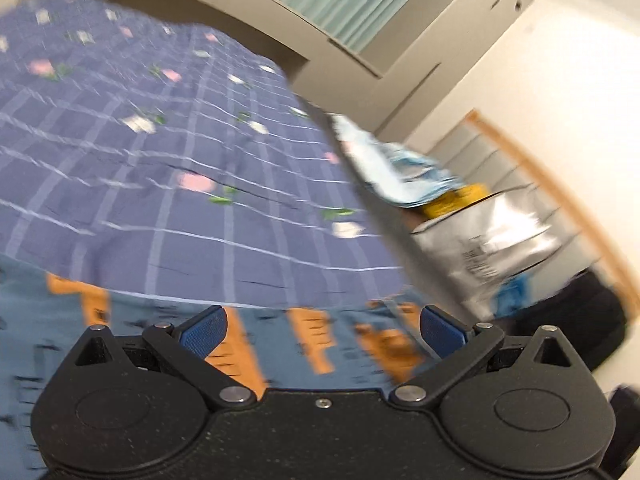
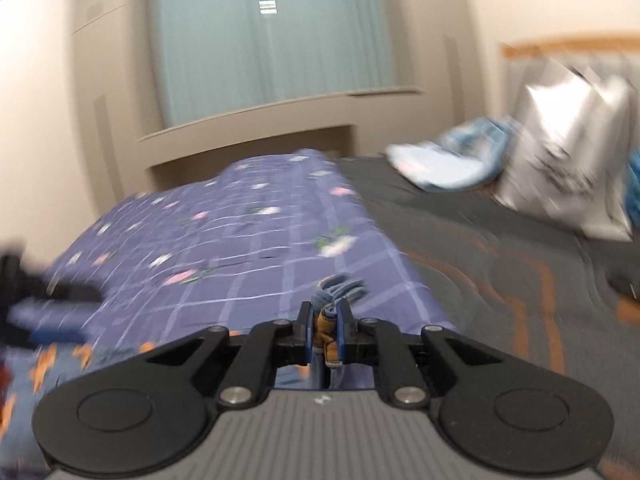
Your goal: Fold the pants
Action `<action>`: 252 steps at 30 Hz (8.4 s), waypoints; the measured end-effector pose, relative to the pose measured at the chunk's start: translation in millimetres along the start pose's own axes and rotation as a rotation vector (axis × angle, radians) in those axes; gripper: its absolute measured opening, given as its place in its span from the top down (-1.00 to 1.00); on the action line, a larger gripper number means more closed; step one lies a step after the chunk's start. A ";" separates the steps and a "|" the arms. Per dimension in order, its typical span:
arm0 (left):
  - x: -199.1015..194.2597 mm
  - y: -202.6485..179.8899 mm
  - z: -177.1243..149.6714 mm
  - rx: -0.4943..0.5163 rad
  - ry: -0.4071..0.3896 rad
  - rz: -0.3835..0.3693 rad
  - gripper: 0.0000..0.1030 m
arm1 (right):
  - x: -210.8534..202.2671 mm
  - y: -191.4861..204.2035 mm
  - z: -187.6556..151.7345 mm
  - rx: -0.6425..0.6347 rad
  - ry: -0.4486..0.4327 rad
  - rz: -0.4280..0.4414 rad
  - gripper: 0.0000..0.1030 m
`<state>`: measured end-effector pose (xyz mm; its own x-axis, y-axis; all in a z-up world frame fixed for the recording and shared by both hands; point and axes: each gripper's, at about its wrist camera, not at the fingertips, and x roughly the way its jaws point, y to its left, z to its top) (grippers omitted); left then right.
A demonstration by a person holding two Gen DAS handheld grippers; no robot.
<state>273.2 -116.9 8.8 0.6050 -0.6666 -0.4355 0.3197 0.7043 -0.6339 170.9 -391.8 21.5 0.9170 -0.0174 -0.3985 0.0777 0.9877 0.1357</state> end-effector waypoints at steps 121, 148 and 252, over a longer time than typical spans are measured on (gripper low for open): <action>-185.9 85.2 -101.2 0.164 -0.204 0.640 -0.99 | 1.2 155.5 -66.8 -0.386 0.141 0.067 -1.00; -264.0 183.0 -93.0 -0.273 -0.458 0.696 -0.98 | 63.4 298.7 -81.3 -0.540 0.172 0.264 -1.00; -90.8 -12.3 -118.3 0.604 0.022 0.281 0.62 | 46.8 112.4 -37.8 0.017 0.233 0.442 -0.06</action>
<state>128.0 -93.9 -19.4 0.7120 -0.4382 -0.5487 0.5083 0.8607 -0.0278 207.8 -275.7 -16.1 0.7522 0.4390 -0.4913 -0.2901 0.8902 0.3512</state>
